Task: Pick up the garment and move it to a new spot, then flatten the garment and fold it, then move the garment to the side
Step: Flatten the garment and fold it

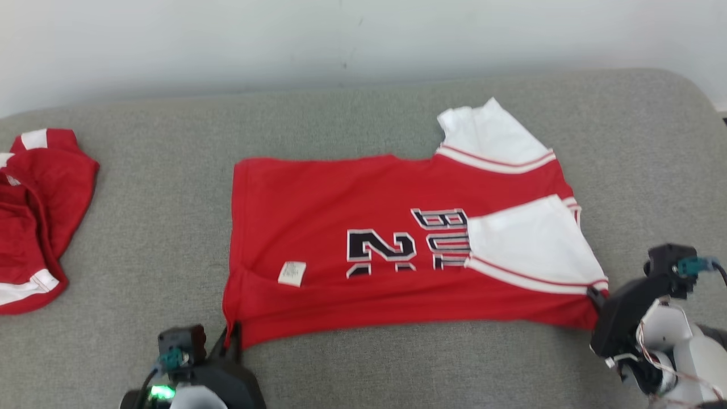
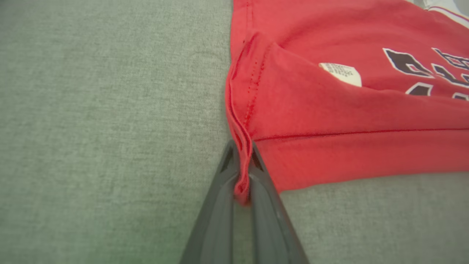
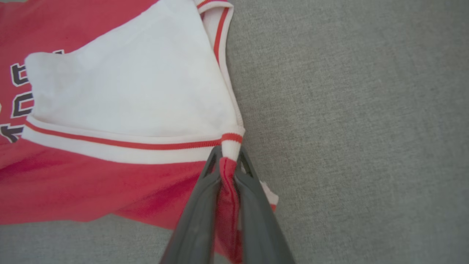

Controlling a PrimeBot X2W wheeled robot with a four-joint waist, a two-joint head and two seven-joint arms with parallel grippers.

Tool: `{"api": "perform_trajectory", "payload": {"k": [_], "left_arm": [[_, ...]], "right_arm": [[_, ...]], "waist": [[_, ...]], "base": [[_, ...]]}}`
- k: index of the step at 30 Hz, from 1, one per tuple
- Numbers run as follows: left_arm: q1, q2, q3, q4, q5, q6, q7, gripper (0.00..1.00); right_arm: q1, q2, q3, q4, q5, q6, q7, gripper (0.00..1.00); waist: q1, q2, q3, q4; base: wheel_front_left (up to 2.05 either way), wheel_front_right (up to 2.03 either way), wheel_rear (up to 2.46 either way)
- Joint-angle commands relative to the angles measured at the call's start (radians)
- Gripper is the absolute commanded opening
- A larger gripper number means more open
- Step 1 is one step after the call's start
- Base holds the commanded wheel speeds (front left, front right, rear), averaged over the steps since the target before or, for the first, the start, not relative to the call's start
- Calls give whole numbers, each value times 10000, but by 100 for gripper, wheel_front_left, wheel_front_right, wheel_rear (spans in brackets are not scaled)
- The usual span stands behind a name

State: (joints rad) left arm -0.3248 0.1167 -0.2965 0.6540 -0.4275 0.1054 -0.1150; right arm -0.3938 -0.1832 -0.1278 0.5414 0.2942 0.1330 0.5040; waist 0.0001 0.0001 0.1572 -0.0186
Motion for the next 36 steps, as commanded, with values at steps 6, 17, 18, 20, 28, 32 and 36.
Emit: {"api": "perform_trajectory", "payload": {"k": [6, 17, 18, 20, 28, 32, 36], "left_arm": [[1553, 353, 59, -973, -323, 268, 542, 0], [3065, 500, 89, -2880, -553, 782, 1162, 100], [3122, 489, 70, -2965, -569, 820, 1214, 100], [3179, 453, 44, -3148, -607, 863, 1314, 100], [2716, 941, 348, -4322, -715, 983, 1774, 100], [1643, 1296, 375, -4599, -691, 779, 2407, 100], [434, 1400, 331, -4320, -781, 613, 3048, 100]], "right_arm": [[1449, 142, -550, -1265, 28, -43, 386, 0], [2761, 698, -628, -2599, -145, -37, 905, 80], [2821, 704, -610, -2604, -234, -37, 931, 100], [2860, 753, -636, -2656, -322, -35, 976, 100], [1909, 331, -773, -3305, -514, -35, 1222, 100], [838, -39, -451, -3468, -346, -35, 1697, 100], [-178, -211, -116, -3289, -224, -35, 2042, 100]], "waist": [[-1, -1, -637, -101], [-1, -1, -821, -129], [-1, -1, -832, -125], [-1, -1, -852, -115], [-1, -1, -789, -96], [-1, -1, -463, -74], [-1, -1, -80, -70]], "base": [[0, 0, 0], [0, 0, 0], [0, 0, 0], [0, 0, 0], [0, 0, 0], [0, 0, 0], [0, 0, 0]]}}
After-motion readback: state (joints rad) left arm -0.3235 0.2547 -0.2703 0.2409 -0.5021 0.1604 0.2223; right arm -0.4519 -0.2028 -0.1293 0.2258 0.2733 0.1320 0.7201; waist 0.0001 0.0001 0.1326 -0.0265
